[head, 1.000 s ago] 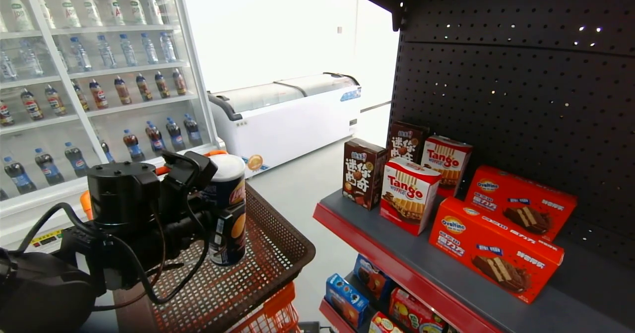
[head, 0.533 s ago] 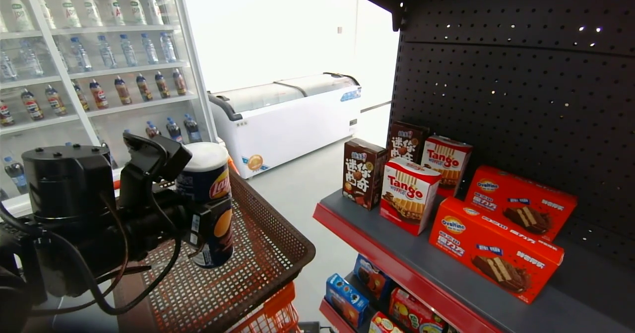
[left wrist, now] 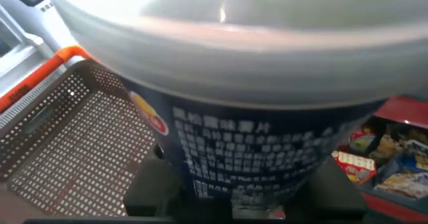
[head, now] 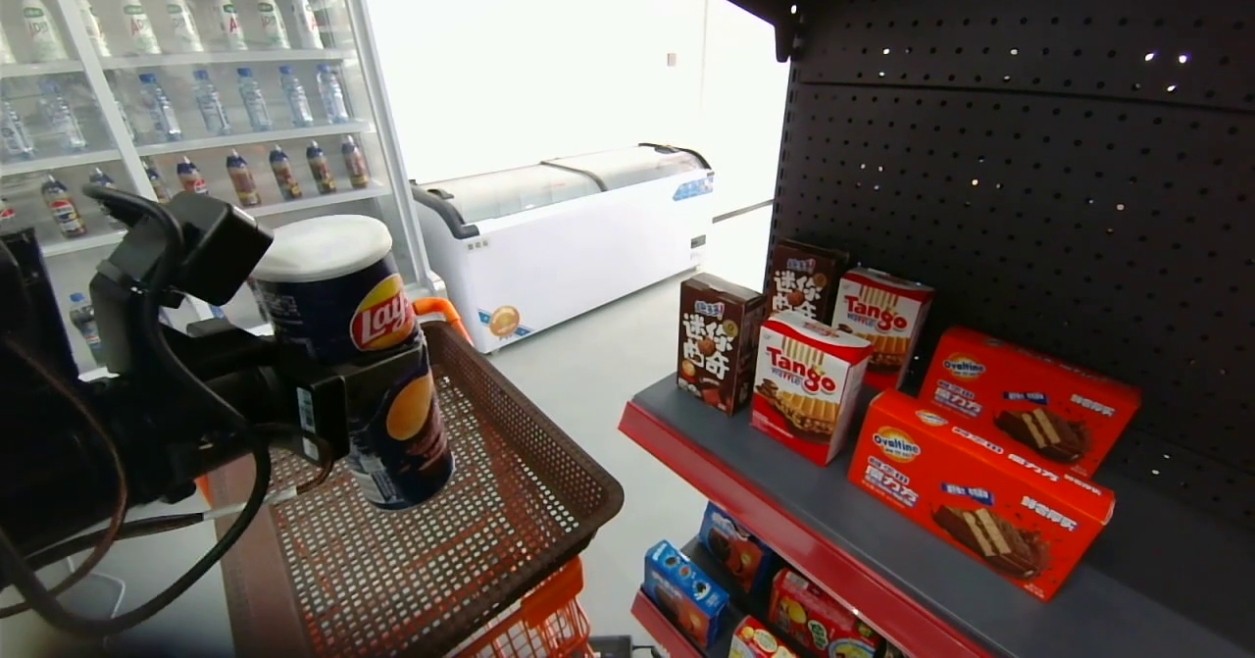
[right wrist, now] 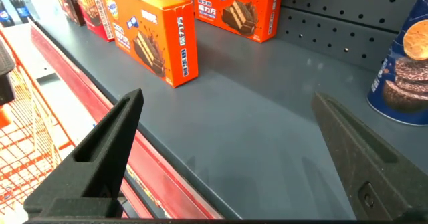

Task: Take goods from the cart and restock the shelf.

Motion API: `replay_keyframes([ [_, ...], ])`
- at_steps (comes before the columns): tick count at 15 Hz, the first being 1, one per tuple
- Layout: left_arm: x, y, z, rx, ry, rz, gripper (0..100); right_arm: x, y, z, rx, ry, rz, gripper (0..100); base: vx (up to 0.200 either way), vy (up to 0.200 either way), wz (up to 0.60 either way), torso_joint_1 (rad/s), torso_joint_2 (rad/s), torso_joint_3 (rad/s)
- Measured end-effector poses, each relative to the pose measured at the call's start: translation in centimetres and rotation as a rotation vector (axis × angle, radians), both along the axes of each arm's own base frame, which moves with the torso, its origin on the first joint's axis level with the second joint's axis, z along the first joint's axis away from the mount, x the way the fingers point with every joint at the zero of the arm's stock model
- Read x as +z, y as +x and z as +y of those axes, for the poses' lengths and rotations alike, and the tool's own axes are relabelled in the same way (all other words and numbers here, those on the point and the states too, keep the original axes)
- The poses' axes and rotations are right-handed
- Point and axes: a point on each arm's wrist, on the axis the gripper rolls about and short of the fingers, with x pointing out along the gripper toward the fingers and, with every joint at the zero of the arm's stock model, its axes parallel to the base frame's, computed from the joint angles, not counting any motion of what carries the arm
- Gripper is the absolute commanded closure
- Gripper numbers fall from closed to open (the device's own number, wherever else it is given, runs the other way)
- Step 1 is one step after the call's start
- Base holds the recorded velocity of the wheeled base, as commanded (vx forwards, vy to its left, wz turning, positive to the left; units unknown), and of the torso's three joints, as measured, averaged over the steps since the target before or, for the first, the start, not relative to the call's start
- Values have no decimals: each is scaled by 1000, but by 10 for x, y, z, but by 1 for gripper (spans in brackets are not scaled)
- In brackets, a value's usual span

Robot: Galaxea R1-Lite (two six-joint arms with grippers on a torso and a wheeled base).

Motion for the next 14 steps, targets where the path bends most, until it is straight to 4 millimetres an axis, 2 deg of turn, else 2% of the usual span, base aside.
replay_keyframes([
  [4,9,-17,-8,-78,1,10,100,0,0,0,0,0,0,0,0,0,0,0,0,0],
  [7,14,-20,-12,-196,-25,0,100,0,0,0,0,0,0,0,0,0,0,0,0,0],
  [9,18,-20,-13,-214,-29,-10,100,0,0,0,0,0,0,0,0,0,0,0,0,0],
  [14,11,-16,-15,-267,-33,23,100,0,0,0,1,-2,0,0,0,0,0,0,0,0],
])
